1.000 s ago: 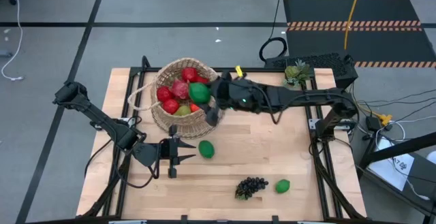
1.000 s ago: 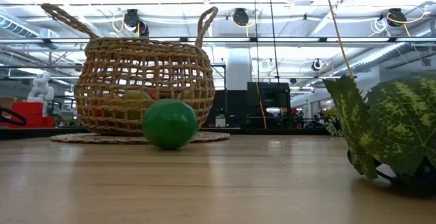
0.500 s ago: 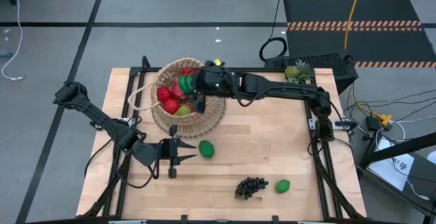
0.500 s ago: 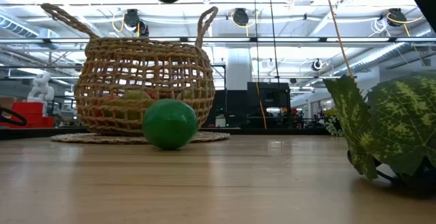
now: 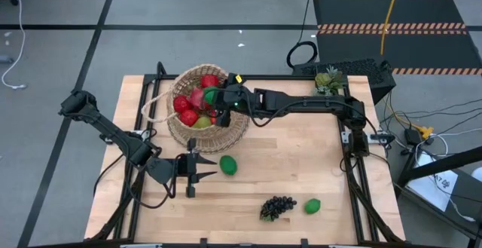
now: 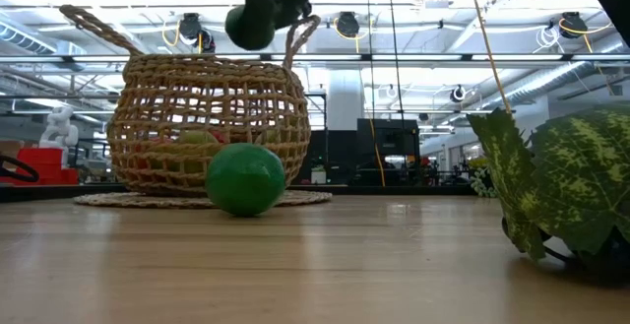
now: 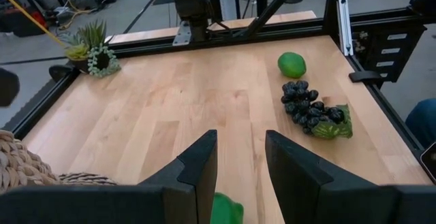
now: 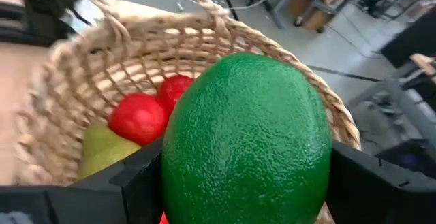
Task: Build produce basket
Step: Put the lime into the basket, then put the top lime into the basket
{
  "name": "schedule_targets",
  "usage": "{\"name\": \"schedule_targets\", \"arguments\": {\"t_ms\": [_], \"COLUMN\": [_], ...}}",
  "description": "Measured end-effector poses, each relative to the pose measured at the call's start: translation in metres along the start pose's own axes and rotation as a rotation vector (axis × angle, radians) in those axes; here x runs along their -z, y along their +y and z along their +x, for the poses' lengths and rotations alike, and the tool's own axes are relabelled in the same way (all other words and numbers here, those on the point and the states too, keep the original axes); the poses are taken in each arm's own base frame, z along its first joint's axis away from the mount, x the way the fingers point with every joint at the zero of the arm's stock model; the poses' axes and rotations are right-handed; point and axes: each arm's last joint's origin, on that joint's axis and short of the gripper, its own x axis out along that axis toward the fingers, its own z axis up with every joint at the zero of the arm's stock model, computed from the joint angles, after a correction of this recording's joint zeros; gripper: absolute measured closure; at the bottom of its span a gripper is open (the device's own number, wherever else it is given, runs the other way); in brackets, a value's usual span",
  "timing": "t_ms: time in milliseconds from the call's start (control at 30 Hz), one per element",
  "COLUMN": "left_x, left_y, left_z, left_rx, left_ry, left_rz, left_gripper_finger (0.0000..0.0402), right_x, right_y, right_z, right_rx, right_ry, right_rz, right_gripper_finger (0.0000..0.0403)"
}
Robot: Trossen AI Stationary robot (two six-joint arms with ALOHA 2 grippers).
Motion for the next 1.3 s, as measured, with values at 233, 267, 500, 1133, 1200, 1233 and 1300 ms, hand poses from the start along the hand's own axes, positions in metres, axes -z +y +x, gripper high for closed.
{"name": "schedule_targets", "arguments": {"t_ms": [233, 267, 500, 1133, 1200, 1233, 1300], "left_x": [0.0, 0.0, 0.0, 0.0, 0.0, 0.0, 0.0], "left_y": [0.0, 0.0, 0.0, 0.0, 0.0, 0.0, 0.0], "left_z": [0.0, 0.0, 0.0, 0.0, 0.0, 0.0, 0.0], "left_rx": [0.002, 0.002, 0.002, 0.001, 0.002, 0.002, 0.003], "left_ry": [0.0, 0.0, 0.0, 0.0, 0.0, 0.0, -0.003], "left_rz": [0.0, 0.001, 0.002, 0.004, 0.004, 0.004, 0.007], "left_gripper_finger": [0.0275, 0.0275, 0.0275, 0.0275, 0.0275, 0.0275, 0.0275], "right_x": [0.014, 0.016, 0.025, 0.017, 0.01, 0.005, -0.003], "right_y": [0.007, 0.008, 0.012, 0.009, 0.011, 0.012, 0.014], "right_z": [0.008, 0.009, 0.017, 0.006, -0.004, -0.012, -0.032], "right_rx": [0.011, 0.011, 0.023, -0.019, -0.026, -0.03, -0.055], "right_ry": [0.014, 0.012, -0.02, -0.08, -0.104, -0.127, -0.134], "right_rz": [-0.06, -0.061, -0.08, -0.079, -0.077, -0.073, -0.082], "right_gripper_finger": [0.0096, 0.0096, 0.0088, 0.0035, 0.0035, 0.0035, 0.0035]}}
